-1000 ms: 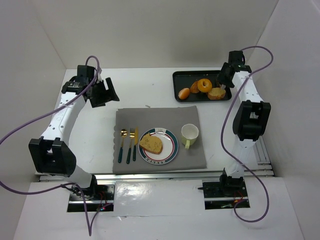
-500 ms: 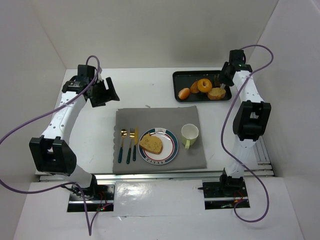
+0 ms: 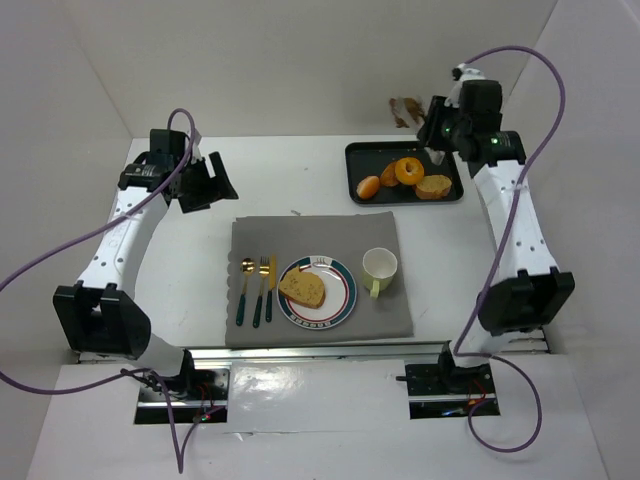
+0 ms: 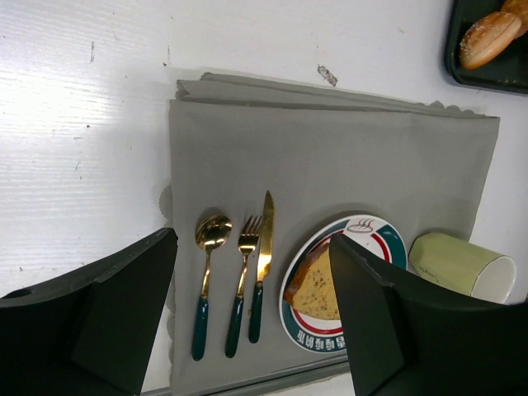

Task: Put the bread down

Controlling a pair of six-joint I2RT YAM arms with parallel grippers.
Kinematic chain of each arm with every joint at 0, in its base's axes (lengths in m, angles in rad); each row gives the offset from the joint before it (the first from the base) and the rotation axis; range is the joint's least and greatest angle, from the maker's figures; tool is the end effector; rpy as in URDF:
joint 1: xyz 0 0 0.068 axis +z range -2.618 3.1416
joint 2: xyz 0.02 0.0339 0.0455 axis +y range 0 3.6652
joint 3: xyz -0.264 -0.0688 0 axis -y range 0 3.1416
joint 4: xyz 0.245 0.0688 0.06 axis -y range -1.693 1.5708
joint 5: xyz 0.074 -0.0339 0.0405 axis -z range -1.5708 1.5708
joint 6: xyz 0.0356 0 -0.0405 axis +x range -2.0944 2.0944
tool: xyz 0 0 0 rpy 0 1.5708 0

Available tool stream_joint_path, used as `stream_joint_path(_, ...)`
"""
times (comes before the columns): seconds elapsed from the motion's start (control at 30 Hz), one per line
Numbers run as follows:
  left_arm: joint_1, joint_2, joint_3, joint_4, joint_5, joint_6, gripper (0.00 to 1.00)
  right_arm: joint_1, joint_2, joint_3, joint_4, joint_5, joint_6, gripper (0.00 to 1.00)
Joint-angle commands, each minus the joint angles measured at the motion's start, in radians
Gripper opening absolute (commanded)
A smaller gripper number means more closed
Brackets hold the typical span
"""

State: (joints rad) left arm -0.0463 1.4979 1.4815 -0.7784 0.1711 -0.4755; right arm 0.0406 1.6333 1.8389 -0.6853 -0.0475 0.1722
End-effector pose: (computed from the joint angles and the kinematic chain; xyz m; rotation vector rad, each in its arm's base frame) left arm 0.3225 -0.0210 0.3549 -0.4282 2.3591 -0.4512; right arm 0.3609 0.0164 0.4352 0.1055 2.0521 0.1810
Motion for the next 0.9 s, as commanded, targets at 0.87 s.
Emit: stream_joint_path(0.87,0.025,-0.143,-0.053,0.021,0.024,-0.005,0.89,0.558,-0.343,-0.477,-0.476,-0.187,-0.014,0.26)
